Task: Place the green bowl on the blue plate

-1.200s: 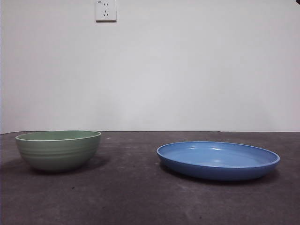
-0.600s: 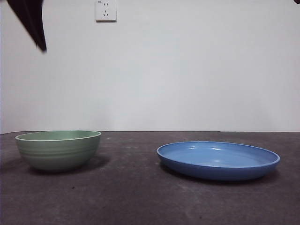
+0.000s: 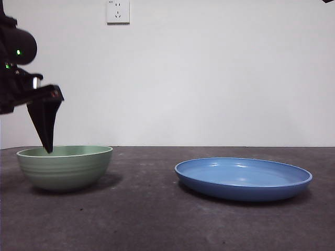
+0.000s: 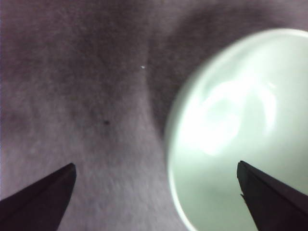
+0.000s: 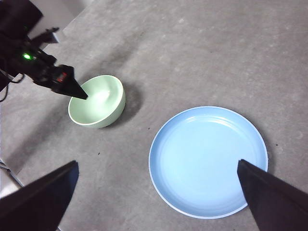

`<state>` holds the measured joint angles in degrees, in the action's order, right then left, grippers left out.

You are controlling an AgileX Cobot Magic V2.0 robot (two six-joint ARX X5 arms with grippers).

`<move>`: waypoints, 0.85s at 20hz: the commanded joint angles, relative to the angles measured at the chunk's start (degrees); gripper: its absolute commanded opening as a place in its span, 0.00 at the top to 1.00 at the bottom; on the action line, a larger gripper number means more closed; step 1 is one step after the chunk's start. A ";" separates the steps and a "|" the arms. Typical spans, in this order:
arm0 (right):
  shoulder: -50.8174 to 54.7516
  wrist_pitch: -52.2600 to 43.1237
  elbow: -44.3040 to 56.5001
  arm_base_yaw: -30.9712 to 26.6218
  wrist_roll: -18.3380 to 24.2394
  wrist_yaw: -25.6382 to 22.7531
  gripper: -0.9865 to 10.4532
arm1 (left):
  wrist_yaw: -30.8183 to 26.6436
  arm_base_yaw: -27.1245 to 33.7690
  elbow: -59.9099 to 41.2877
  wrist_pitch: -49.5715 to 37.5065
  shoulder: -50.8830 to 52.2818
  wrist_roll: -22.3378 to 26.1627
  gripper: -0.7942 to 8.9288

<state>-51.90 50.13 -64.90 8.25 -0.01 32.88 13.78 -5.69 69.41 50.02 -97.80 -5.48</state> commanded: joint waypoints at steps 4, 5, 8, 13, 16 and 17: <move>-0.44 -0.33 -0.76 0.26 0.04 0.20 0.42 | 0.24 0.11 1.20 -2.08 -5.22 -0.22 0.38; -0.44 -0.33 -0.76 0.26 0.04 0.20 0.42 | 0.24 0.11 1.20 -2.32 -5.62 -0.20 0.47; -0.44 -0.33 -0.76 0.26 0.04 0.20 0.42 | 0.24 0.11 1.20 -3.10 -5.66 -0.17 0.72; -0.44 -0.33 -0.76 0.26 0.04 0.17 0.42 | 0.22 0.11 1.22 -3.48 -5.66 0.07 0.90; -0.44 -0.33 -0.76 0.26 0.04 0.15 0.42 | 0.24 0.02 1.62 -3.50 -5.66 -0.04 0.90; -0.44 -0.33 -0.76 0.24 0.04 0.13 0.42 | 0.24 -0.24 2.05 -3.21 -5.66 -0.59 0.90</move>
<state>-51.90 50.13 -64.90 8.25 -0.01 32.86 14.33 -5.82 70.22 47.31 -102.37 -5.56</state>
